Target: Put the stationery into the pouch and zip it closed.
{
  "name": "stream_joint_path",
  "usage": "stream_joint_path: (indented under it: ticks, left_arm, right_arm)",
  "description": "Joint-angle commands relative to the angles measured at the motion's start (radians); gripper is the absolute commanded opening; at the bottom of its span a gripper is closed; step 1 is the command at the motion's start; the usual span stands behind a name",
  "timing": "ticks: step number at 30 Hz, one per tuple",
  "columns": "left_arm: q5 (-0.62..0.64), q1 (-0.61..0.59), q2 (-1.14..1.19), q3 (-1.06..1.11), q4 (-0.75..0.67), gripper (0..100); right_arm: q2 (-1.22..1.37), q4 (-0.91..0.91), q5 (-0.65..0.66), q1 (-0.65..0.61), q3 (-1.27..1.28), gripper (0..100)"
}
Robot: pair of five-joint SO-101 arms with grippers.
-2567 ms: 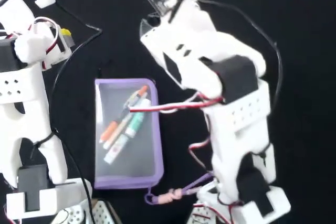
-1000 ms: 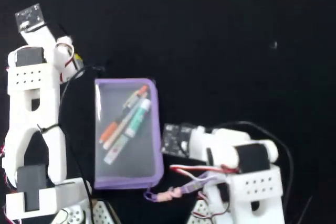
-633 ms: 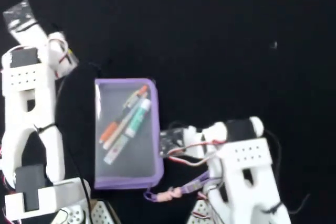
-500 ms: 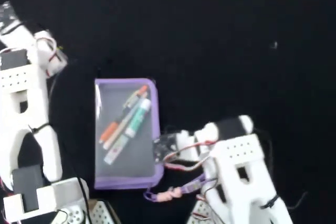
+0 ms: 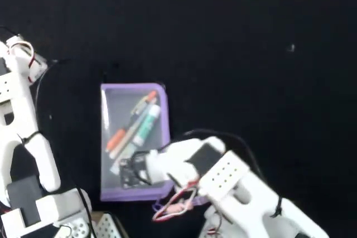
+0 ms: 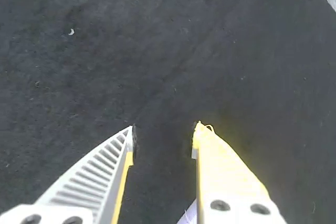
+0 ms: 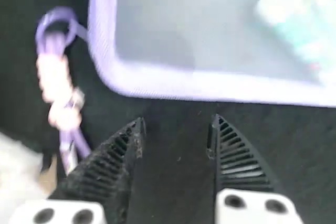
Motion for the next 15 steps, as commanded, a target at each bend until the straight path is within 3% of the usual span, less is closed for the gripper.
stream_joint_path:
  ticks: [1, 7, 15]
  left_arm:
    - [0.009, -0.027, -0.009, -0.015, -0.018, 19]
    - [0.009, -0.048, -0.009, -0.015, -0.020, 19]
    - [0.075, -0.148, -0.009, -0.007, -0.080, 19]
  right_arm:
    - [0.001, -0.095, -0.094, -0.057, -0.067, 19.4]
    - [0.007, -0.213, -0.253, -0.164, -0.071, 19.4]
    - [0.007, -0.215, -0.393, -0.364, -0.073, 19.6]
